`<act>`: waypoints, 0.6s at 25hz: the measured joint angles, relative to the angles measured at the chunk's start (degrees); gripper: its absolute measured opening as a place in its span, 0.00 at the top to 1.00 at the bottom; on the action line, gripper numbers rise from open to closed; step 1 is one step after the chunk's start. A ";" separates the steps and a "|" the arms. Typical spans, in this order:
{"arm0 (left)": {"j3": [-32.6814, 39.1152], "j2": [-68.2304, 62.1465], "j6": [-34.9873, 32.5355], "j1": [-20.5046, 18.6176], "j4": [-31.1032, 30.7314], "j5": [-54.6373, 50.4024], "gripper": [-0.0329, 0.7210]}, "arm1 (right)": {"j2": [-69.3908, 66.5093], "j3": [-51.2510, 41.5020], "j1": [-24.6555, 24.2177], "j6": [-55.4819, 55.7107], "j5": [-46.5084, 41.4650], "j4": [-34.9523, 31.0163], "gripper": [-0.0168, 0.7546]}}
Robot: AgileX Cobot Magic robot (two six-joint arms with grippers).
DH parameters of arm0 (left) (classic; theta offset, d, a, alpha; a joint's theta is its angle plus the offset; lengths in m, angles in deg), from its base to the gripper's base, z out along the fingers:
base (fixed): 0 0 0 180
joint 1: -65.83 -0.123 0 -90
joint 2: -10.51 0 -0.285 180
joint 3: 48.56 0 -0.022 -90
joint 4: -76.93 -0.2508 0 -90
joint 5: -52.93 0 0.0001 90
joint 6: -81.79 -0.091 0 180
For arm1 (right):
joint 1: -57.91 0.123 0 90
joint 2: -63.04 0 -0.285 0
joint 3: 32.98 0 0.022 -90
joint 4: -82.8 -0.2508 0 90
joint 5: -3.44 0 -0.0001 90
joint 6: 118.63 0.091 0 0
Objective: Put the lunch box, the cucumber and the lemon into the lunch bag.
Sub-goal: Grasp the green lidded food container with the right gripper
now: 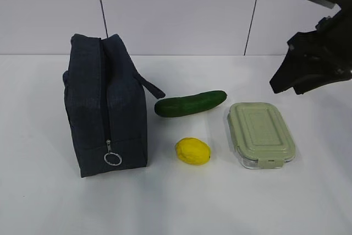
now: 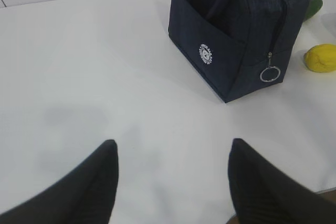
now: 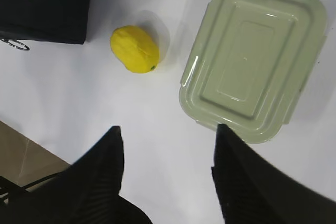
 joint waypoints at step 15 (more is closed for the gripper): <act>0.00 0.00 0.00 0.00 0.00 0.00 0.34 | -5.53 1.90 -16.31 -12.76 -4.64 -16.65 0.41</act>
